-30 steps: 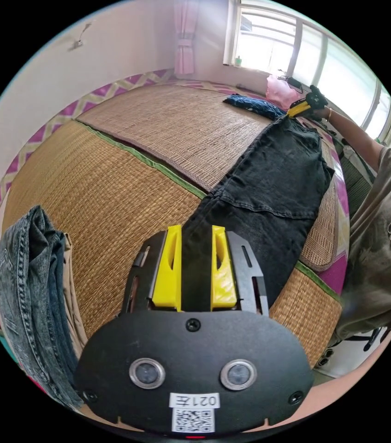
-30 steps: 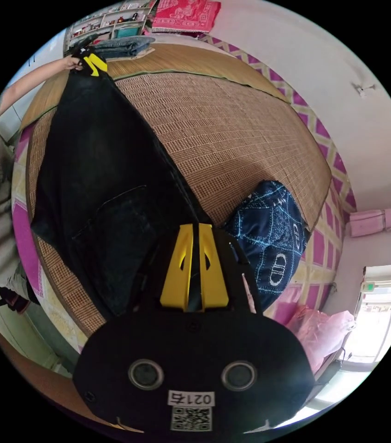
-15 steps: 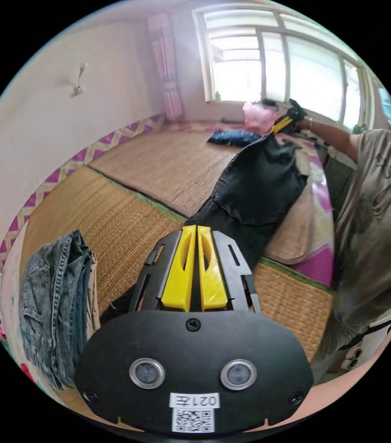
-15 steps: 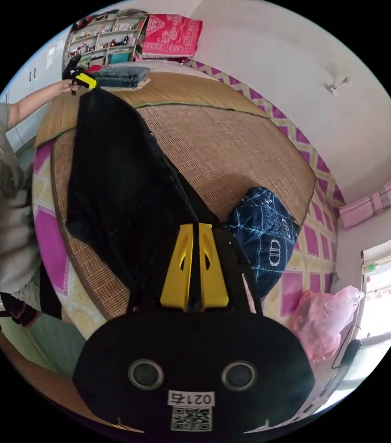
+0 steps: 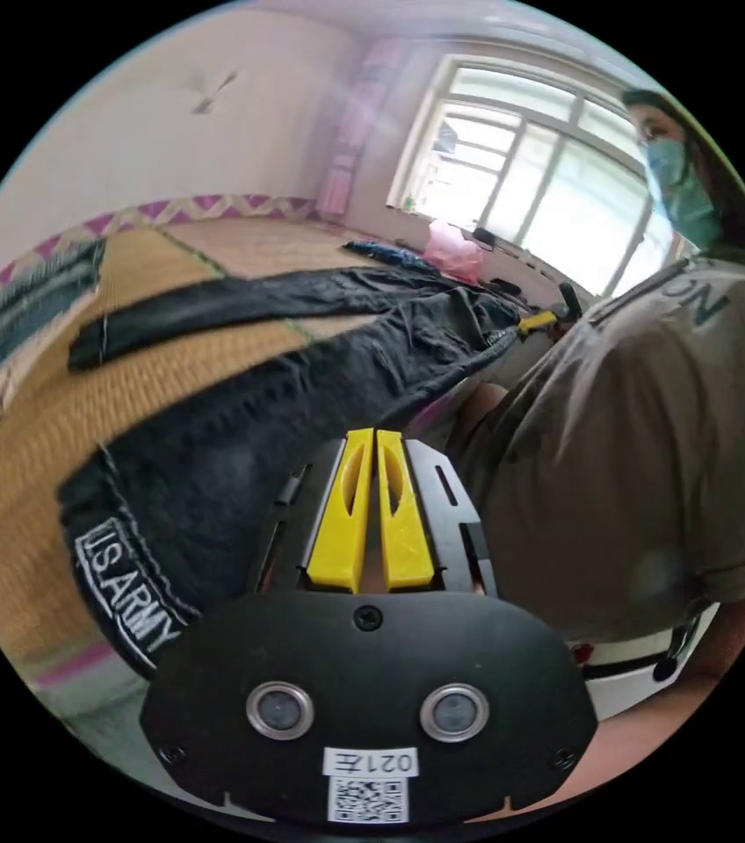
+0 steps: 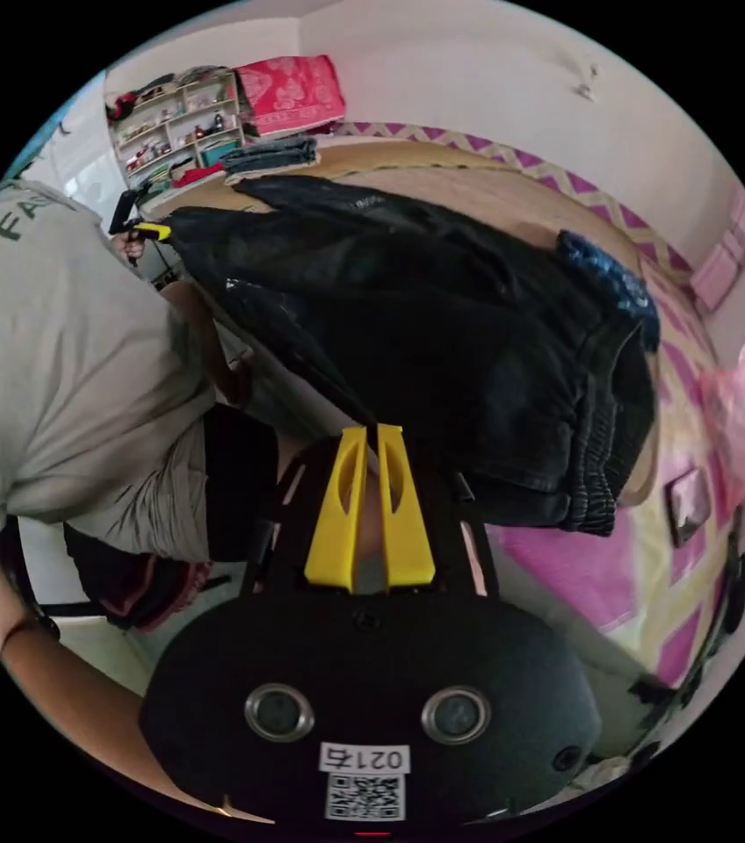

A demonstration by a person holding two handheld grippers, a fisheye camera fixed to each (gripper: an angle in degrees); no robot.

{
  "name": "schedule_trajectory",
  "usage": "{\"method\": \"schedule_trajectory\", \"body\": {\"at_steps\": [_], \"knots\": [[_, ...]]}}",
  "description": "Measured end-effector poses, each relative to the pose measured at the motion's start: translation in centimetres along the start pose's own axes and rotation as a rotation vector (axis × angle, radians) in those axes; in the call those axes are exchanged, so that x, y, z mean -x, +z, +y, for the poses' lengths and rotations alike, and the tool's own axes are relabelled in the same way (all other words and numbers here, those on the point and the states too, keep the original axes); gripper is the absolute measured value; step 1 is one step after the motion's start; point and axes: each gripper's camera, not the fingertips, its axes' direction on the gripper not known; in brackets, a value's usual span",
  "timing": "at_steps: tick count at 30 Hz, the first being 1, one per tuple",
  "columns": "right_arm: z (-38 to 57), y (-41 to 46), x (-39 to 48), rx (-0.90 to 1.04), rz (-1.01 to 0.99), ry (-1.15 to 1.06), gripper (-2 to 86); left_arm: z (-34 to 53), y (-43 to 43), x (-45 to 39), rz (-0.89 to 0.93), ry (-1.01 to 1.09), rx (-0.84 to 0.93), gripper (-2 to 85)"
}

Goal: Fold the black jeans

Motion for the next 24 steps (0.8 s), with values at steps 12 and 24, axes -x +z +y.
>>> {"method": "schedule_trajectory", "body": {"at_steps": [12,24], "knots": [[6.9,-6.3,-3.2,-0.284,-0.227,0.141,0.0,4.5,-8.4,3.4,0.049,-0.227,-0.448,-0.1],[0.5,-6.3,-2.7,-0.503,0.002,0.273,-0.7,-2.5,-5.3,10.2,-0.493,-0.431,-0.004,-0.7]]}}
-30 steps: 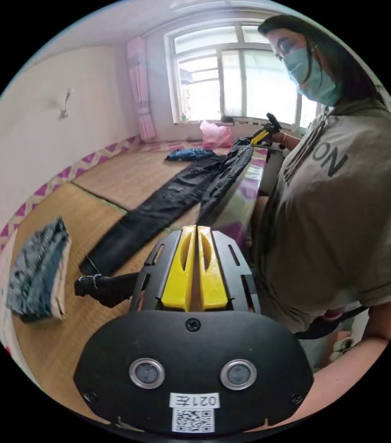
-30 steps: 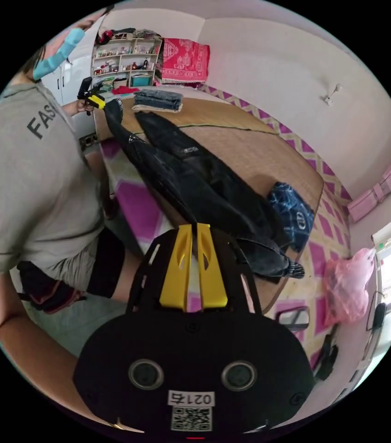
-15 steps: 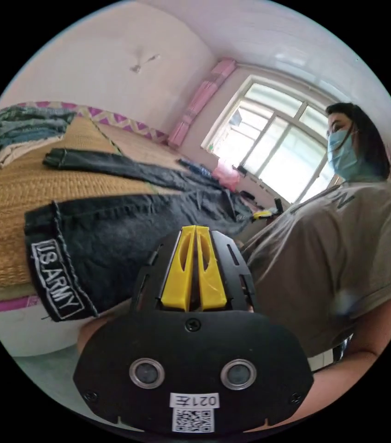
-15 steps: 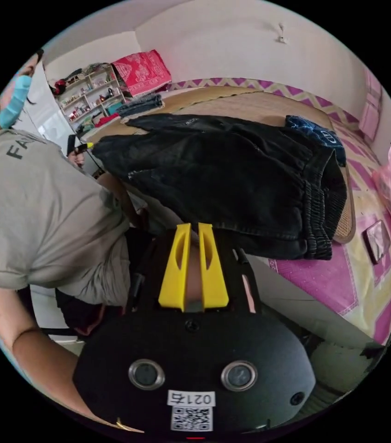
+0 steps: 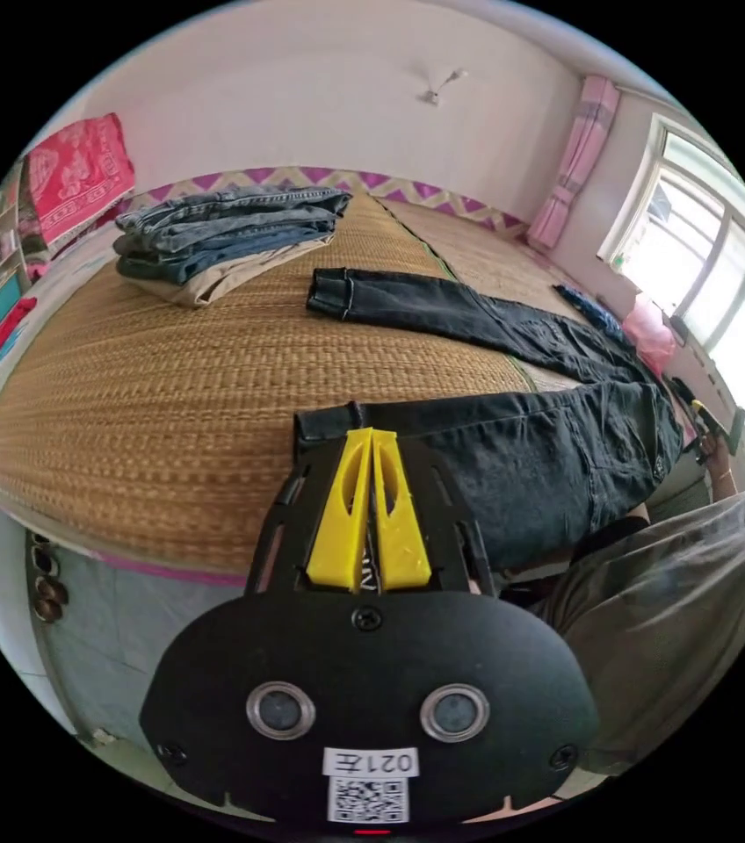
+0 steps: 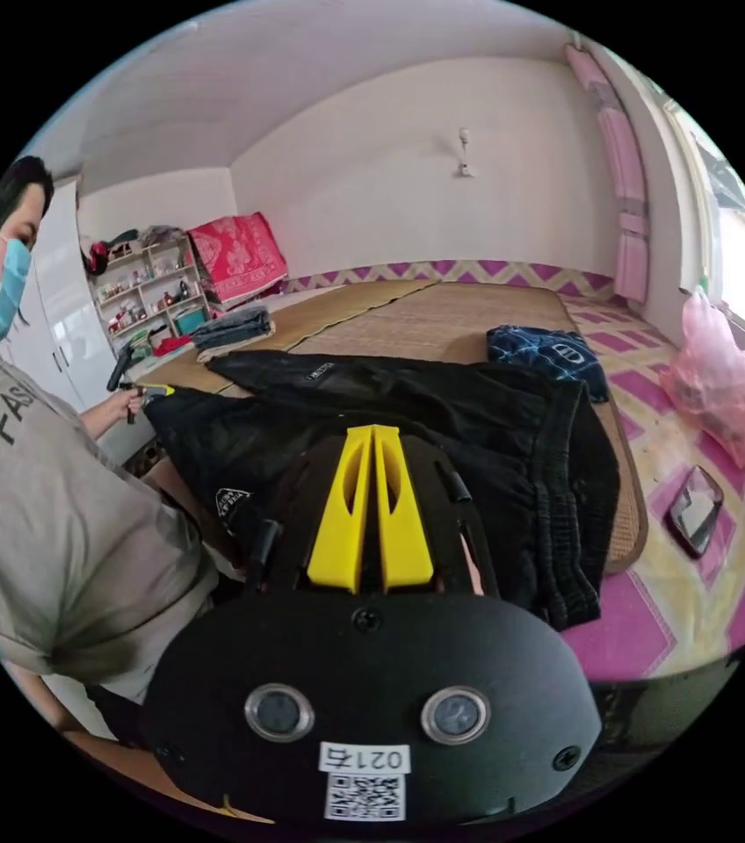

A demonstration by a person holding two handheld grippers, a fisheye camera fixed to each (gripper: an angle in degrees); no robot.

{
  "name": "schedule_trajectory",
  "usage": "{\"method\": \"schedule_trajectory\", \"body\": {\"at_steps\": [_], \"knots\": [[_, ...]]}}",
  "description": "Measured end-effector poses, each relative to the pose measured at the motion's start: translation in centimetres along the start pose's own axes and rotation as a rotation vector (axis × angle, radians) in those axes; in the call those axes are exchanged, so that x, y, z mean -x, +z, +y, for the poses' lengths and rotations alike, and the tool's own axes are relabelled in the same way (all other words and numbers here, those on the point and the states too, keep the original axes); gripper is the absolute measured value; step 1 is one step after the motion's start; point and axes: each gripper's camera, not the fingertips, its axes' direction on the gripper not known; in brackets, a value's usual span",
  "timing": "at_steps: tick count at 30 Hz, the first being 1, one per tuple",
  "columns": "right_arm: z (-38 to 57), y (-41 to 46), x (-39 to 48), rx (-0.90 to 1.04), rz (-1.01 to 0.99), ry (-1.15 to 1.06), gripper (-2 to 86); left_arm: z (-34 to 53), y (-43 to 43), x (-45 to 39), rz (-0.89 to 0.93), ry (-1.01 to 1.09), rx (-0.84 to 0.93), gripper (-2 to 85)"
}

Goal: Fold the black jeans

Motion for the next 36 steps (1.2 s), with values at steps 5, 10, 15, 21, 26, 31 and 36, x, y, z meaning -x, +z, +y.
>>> {"method": "schedule_trajectory", "body": {"at_steps": [5,10,15,21,26,31,36], "knots": [[-4.4,6.9,3.6,0.205,0.22,-0.11,-1.0,-5.0,2.3,-0.6,-0.086,0.098,0.1,-0.9],[-6.8,10.7,0.4,0.307,0.515,-0.02,-0.8,-9.5,4.7,1.1,-0.071,0.087,0.154,-0.9],[-6.6,15.6,-3.4,0.526,0.543,-0.043,-1.0,-10.8,4.9,2.2,0.039,0.003,0.183,-0.9],[-8.0,16.5,-2.7,0.579,0.624,-0.18,-1.0,-13.7,1.9,-4.7,0.26,0.137,0.003,-1.0],[-12.5,15.7,-3.6,0.601,0.531,0.041,-1.0,-18.1,6.3,-11.1,0.151,0.268,0.116,-0.9],[-18.9,15.7,3.2,0.287,0.327,-0.099,-0.8,-23.0,14.4,-14.3,0.057,0.311,0.265,-0.2],[-23.8,26.5,7.3,0.485,0.376,-0.234,-0.8,-26.4,18.4,-14.1,0.03,0.321,0.322,-0.6]]}}
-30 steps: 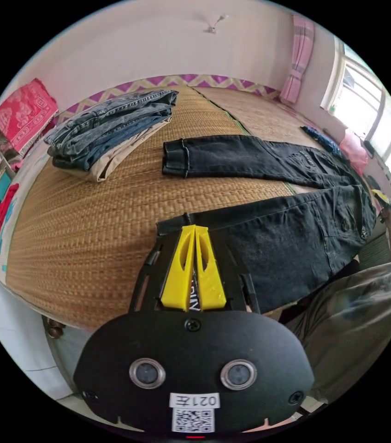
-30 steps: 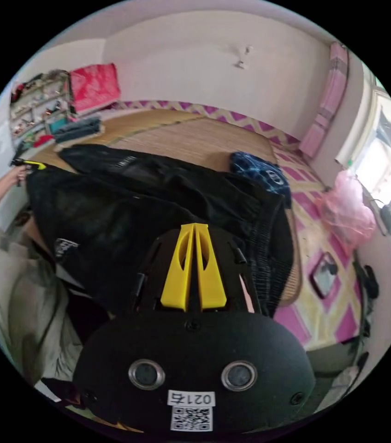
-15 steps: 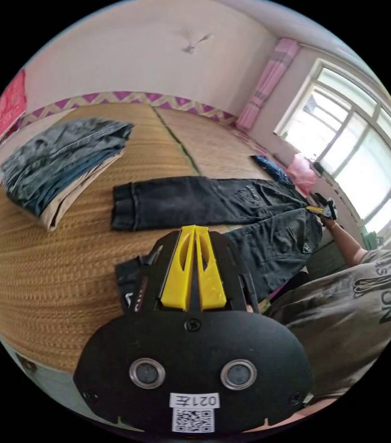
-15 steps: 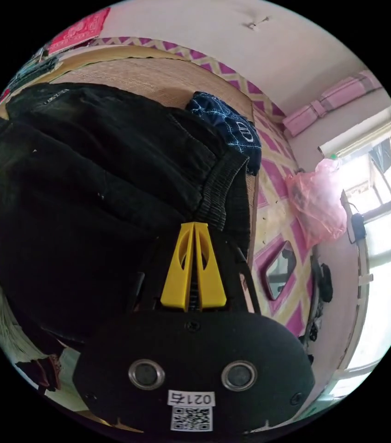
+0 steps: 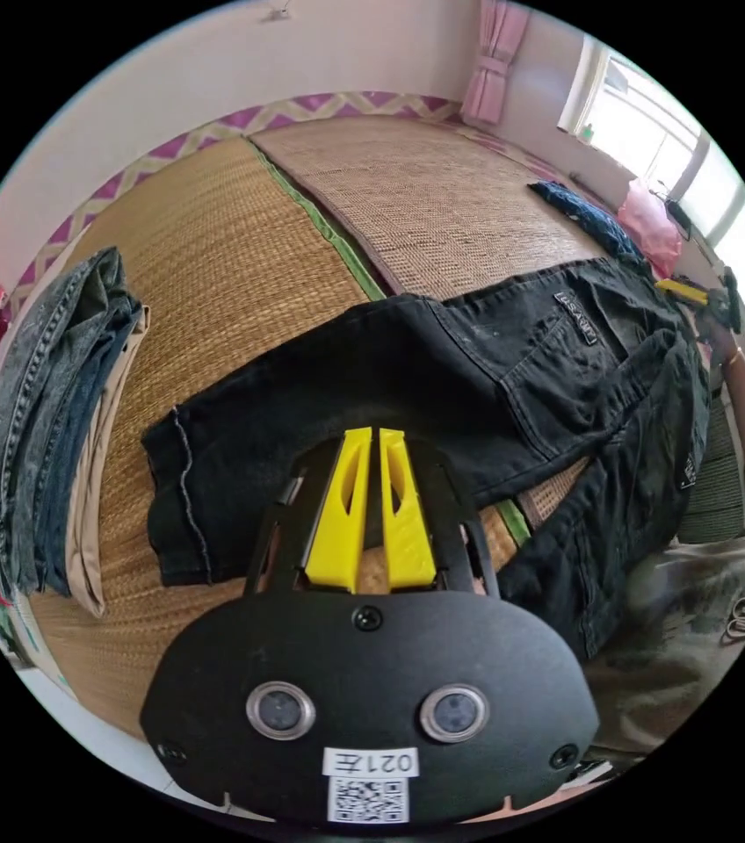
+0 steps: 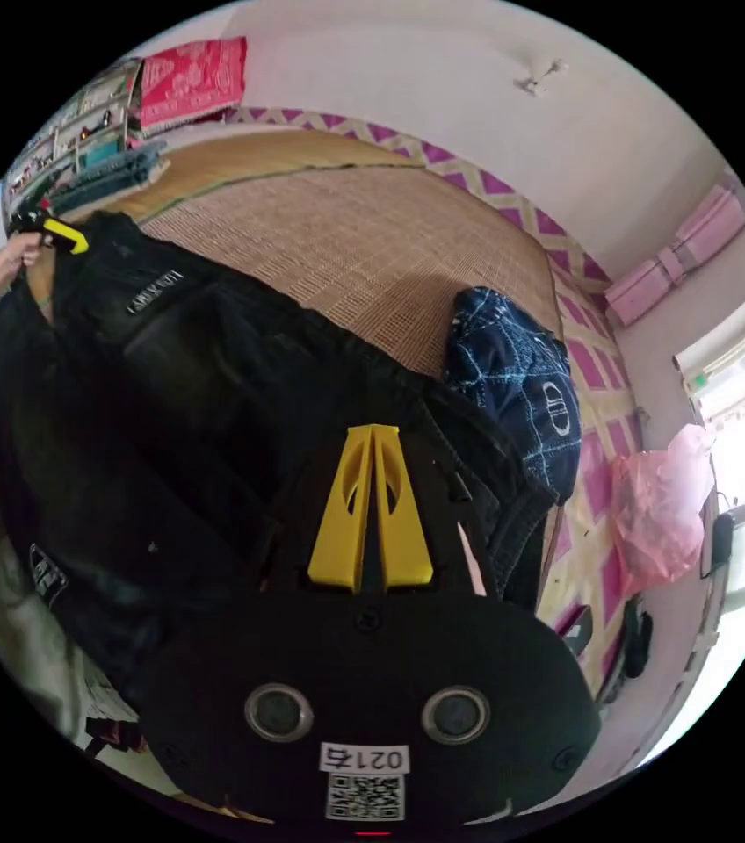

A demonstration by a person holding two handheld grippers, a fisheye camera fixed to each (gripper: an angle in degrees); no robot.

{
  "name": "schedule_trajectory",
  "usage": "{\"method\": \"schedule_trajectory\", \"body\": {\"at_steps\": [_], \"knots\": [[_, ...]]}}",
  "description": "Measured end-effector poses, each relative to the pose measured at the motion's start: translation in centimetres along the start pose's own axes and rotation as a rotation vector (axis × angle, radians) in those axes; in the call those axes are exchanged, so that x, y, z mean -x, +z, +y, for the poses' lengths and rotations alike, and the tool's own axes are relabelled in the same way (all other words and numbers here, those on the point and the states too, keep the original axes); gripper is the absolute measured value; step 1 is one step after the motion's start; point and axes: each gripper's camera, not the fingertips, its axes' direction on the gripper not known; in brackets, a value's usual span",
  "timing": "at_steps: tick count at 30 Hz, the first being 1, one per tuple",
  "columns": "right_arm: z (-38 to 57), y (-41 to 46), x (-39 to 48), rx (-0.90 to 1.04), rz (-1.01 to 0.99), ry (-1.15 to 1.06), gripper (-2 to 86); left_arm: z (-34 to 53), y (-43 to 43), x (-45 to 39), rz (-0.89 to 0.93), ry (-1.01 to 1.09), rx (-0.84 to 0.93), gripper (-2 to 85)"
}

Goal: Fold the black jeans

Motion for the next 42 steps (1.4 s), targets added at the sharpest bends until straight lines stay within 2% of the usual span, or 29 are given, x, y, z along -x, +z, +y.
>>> {"method": "schedule_trajectory", "body": {"at_steps": [2,4,7,10,16,21,24,31,33,35,36,38,40,42], "knots": [[-3.8,4.0,1.3,0.101,0.067,-0.03,-0.8,-1.0,0.4,1.6,0.067,-0.041,0.002,-0.8],[-6.0,6.8,1.7,0.181,0.046,-0.063,-0.8,-2.0,1.0,3.7,0.154,-0.085,0.002,-0.9],[-9.3,8.5,1.1,0.17,0.127,-0.041,-0.9,-3.2,1.2,6.0,0.189,-0.13,-0.012,-0.9],[-12.0,10.2,-0.4,0.175,0.117,0.032,-0.9,-4.4,1.2,7.6,0.174,-0.159,-0.024,-1.0],[-14.0,11.8,-0.5,0.21,0.129,0.029,-0.9,-4.5,1.3,10.1,0.229,-0.255,-0.049,-1.0],[-11.8,10.0,-0.3,0.191,0.082,0.072,-0.9,-1.5,0.9,10.6,0.259,-0.321,-0.096,-1.0],[-8.1,5.4,0.6,0.038,0.03,0.072,-0.9,1.0,-0.1,10.6,0.221,-0.328,-0.105,-1.0],[3.3,-1.1,7.3,-0.028,-0.245,-0.06,-0.9,8.9,-3.8,9.7,0.004,-0.421,-0.174,-1.0],[5.7,-0.7,9.2,-0.053,-0.299,-0.041,-0.8,10.8,-6.0,7.8,0.058,-0.356,-0.271,-1.0],[8.2,2.7,12.9,-0.011,-0.225,-0.059,-0.8,12.6,-8.0,4.9,0.129,-0.267,-0.341,-1.0],[9.1,2.2,13.3,-0.097,-0.183,-0.033,-0.8,13.8,-8.9,2.5,0.155,-0.208,-0.347,-1.0],[9.5,2.1,14.7,-0.056,-0.078,-0.057,-0.8,15.7,-9.5,-1.3,0.162,-0.126,-0.32,-0.9],[9.8,0.8,14.7,-0.062,-0.067,-0.008,-0.8,18.9,-9.8,-5.6,0.13,-0.051,-0.283,-0.9],[11.0,-1.3,15.3,-0.182,-0.12,0.006,-0.7,21.6,-9.8,-7.9,0.12,-0.042,-0.268,-0.9]]}}
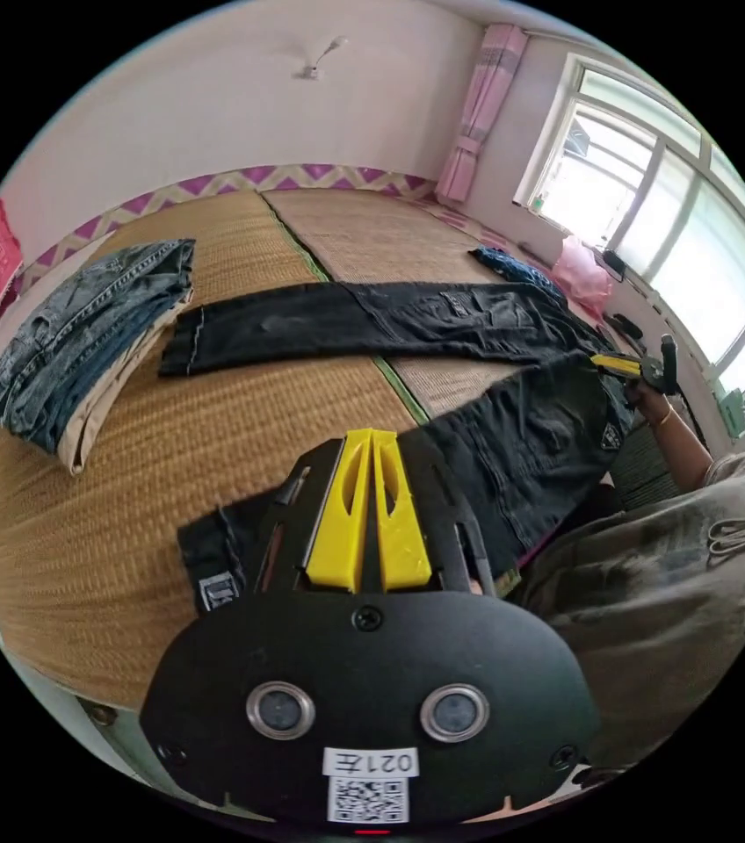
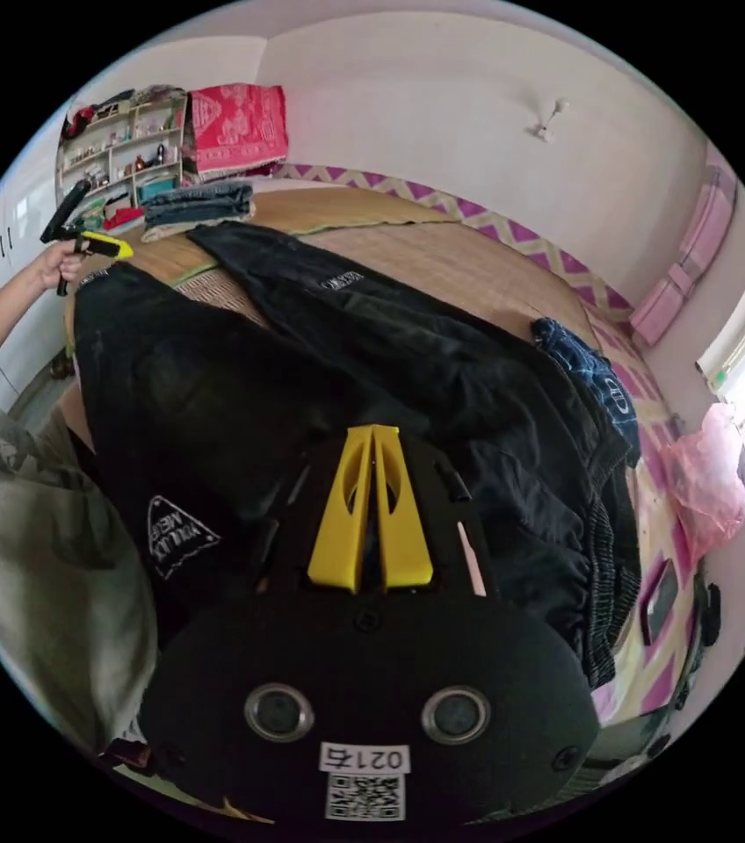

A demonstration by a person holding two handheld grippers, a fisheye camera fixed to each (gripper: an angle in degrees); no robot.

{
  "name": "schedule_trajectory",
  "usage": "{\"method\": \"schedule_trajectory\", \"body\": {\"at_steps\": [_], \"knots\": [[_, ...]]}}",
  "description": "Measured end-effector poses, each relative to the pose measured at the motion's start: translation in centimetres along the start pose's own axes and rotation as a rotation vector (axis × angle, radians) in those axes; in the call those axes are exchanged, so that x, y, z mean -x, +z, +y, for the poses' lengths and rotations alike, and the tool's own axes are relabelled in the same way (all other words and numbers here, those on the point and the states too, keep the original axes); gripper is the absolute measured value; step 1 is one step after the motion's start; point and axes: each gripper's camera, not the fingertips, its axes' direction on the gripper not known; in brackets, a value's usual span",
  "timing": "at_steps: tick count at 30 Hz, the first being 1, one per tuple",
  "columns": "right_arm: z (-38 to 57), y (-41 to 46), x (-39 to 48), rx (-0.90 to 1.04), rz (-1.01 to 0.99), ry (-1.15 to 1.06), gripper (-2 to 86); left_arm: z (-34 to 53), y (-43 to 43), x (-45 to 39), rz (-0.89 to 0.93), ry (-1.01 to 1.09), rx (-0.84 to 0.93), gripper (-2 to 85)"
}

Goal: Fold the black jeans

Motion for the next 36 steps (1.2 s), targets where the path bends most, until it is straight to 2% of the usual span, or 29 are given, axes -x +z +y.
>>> {"method": "schedule_trajectory", "body": {"at_steps": [1,3,5,7,9,11,14,17,18,22,26,32,36], "knots": [[0.6,-0.3,0.9,-0.02,-0.014,-0.002,-0.7,1.9,-0.4,-0.8,0.015,-0.015,-0.013,-0.9],[1.4,2.3,2.5,0.098,-0.004,-0.034,-0.7,4.6,-0.9,-1.6,-0.013,-0.05,-0.023,-0.9],[2.1,2.0,3.8,0.117,0.097,-0.061,-0.7,7.3,-1.6,-1.6,-0.063,-0.116,-0.043,-0.8],[2.6,0.4,3.6,0.149,0.062,-0.053,-0.8,11.1,-3.0,-0.9,-0.106,-0.234,-0.098,-0.2],[4.3,-2.5,2.1,0.079,-0.002,0.026,-0.8,14.2,-4.4,-0.1,-0.131,-0.333,-0.156,1.1],[8.2,-6.1,-1.3,-0.026,-0.037,0.209,-0.4,17.2,-5.6,0.8,-0.139,-0.427,-0.208,3.5],[14.4,-8.0,-6.5,-0.08,-0.081,0.465,1.4,21.0,-6.6,2.6,-0.108,-0.551,-0.251,6.5],[21.1,-8.3,-11.2,-0.106,-0.153,0.72,7.0,23.5,-6.8,4.5,0.017,-0.67,-0.304,8.2],[22.4,-8.4,-11.9,-0.118,-0.165,0.765,7.7,24.3,-6.9,5.1,0.062,-0.721,-0.327,8.6],[29.8,-8.6,-14.0,-0.183,-0.188,0.997,8.9,27.4,-7.7,5.5,0.053,-0.869,-0.4,9.7],[34.7,-8.0,-14.5,-0.228,-0.191,1.141,8.5,28.2,-7.5,5.8,0.009,-0.884,-0.415,9.9],[37.8,-6.8,-15.8,-0.287,-0.216,1.24,7.8,27.3,-6.3,6.5,-0.013,-0.852,-0.371,11.0],[40.3,-7.6,-16.0,-0.376,-0.139,1.329,7.7,27.9,-5.7,7.0,-0.004,-0.856,-0.369,10.5]]}}
